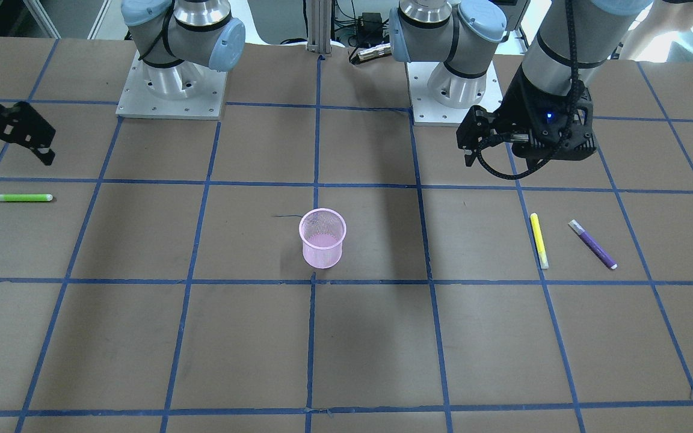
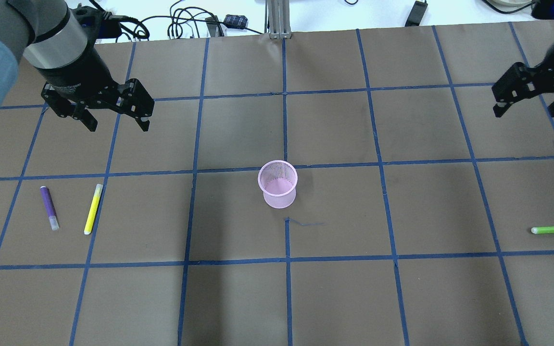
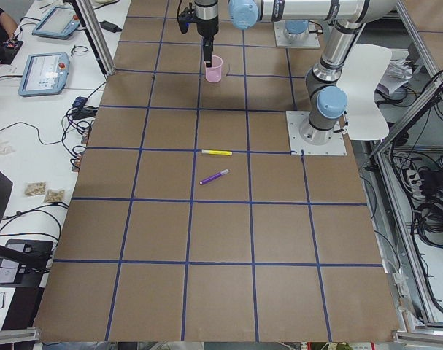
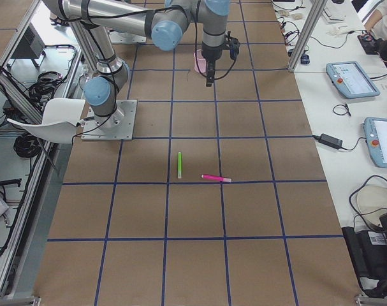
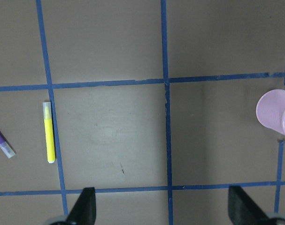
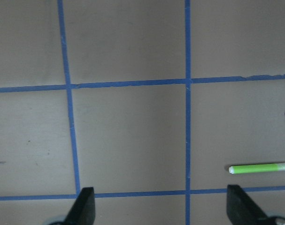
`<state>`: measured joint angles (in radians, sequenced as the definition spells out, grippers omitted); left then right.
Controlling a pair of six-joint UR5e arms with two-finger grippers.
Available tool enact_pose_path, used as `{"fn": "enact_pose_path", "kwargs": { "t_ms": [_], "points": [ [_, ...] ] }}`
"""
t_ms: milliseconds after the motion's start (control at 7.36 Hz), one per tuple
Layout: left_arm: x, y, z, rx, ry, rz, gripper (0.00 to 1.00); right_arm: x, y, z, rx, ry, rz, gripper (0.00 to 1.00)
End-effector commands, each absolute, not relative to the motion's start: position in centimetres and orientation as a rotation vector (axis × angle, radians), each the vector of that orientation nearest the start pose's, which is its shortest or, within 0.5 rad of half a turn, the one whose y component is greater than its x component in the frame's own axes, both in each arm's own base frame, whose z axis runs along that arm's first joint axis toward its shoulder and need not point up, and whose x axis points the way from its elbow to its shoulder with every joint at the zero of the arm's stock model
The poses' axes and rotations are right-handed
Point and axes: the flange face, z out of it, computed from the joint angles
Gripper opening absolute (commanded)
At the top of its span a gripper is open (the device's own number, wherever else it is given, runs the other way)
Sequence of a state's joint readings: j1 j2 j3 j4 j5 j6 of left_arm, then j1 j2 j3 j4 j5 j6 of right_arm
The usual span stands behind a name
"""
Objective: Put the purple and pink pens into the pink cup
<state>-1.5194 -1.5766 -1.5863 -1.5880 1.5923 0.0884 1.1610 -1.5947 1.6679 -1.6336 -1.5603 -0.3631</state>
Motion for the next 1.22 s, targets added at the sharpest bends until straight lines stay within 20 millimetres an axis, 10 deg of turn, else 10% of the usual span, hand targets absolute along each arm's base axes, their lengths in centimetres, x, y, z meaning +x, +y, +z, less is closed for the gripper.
{"fn": "enact_pose_path", "kwargs": {
  "t_ms": [0, 408, 680, 1087],
  "points": [
    [-10.5, -49.9, 47.4, 0.056, 3.123, 0.064, 1.0, -16.9, -49.8, 38.2, 0.13, 3.144, -0.046, 1.0],
    [-10.2, -50.4, 47.3, 0.058, 3.126, 0.041, 1.0, -26.8, -49.8, 28.7, 0.205, 3.167, -0.022, 0.91],
    [-9.8, -51.3, 47.0, 0.041, 3.118, -0.007, 1.0, -29.3, -51.1, 22.0, 0.193, 3.173, 0.026, 0.82],
    [-4.9, -51.9, 46.7, -0.104, 3.118, 0.014, 1.0, -31.1, -50.3, 18.7, 0.219, 3.184, 0.15, 0.72]
  ]
}}
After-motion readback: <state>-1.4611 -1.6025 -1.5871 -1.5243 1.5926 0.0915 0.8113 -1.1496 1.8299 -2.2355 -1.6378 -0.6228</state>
